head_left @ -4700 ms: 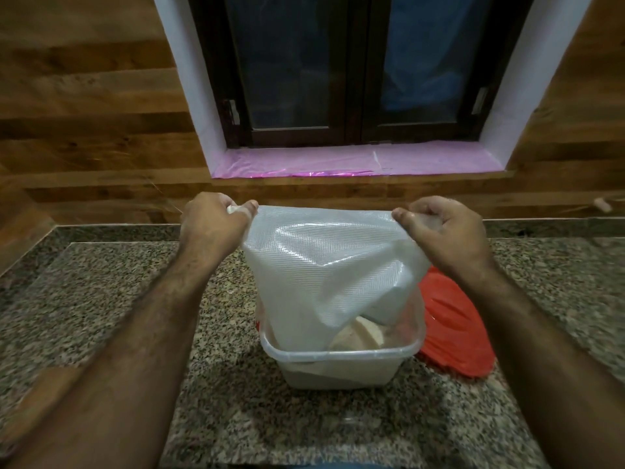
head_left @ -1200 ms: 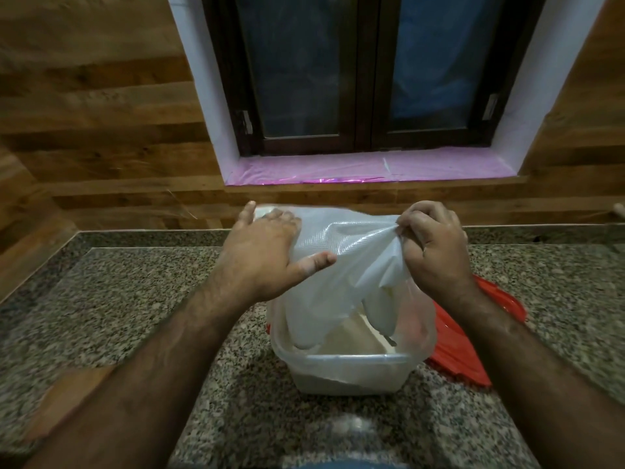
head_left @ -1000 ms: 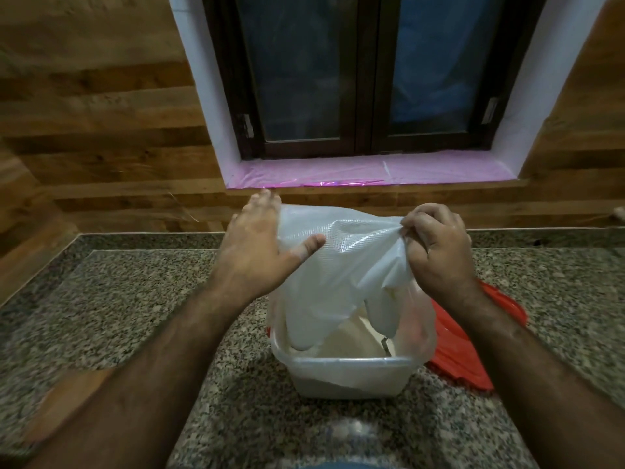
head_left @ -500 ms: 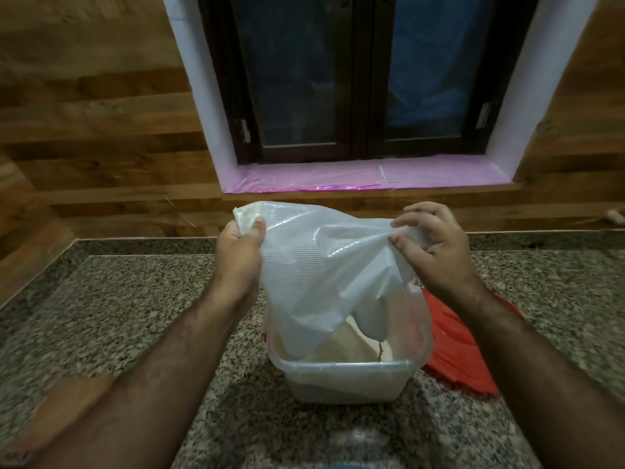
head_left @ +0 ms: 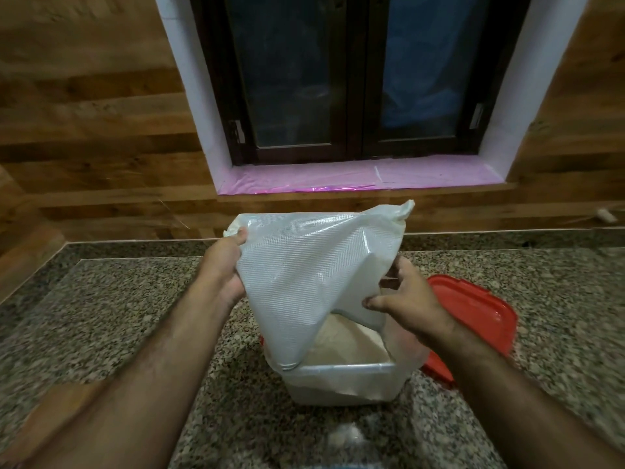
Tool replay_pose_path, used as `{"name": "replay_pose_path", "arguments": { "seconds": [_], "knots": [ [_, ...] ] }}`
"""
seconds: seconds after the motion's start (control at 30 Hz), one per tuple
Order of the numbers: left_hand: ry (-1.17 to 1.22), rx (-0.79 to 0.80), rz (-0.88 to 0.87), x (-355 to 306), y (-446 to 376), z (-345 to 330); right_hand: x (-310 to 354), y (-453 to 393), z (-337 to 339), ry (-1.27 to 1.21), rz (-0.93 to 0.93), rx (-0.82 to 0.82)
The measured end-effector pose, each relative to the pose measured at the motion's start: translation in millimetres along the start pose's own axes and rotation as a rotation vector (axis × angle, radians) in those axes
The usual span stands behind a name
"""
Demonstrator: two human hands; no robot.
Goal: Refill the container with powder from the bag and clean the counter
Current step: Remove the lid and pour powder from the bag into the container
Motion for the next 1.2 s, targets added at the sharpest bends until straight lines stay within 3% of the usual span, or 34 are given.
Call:
{"name": "replay_pose_path", "arguments": {
  "seconds": [0.13, 0.4, 0.57, 0.83, 1.03, 1.2],
  "knots": [
    [-0.016, 0.053, 0.003, -9, -6, 2, 1, -4, 9, 0.214, 0.014, -0.036],
    [-0.071, 0.057, -0.157, -30, -16, 7, 8, -7, 23, 0.321, 0.102, -0.126],
    [-0.028, 0.174, -0.173, -19, -13, -4, 29, -28, 33, -0.424, 0.033, 0.039],
    [0.011, 0.173, -0.14, -6, -20, -10, 45, -31, 35, -0.455, 0.167, -0.1],
    [-0.249, -0.076, -0.304, -8, -21, -4, 46, -25, 36, -0.396, 0.241, -0.156],
    [-0.674, -0.259, -0.474, -29, -19, 11, 72, -19, 31, -0.569, 0.246, 0.004]
  ]
}}
Point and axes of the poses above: each hand's wrist, its own y-axis away from the middle knuckle, its own z-axis out of the back of the hand, x = y × z, the point moved 2 cm from there along -y, towards the middle knuckle, and after that the axes turned 12 degrees about x, right-handed, at the moved point
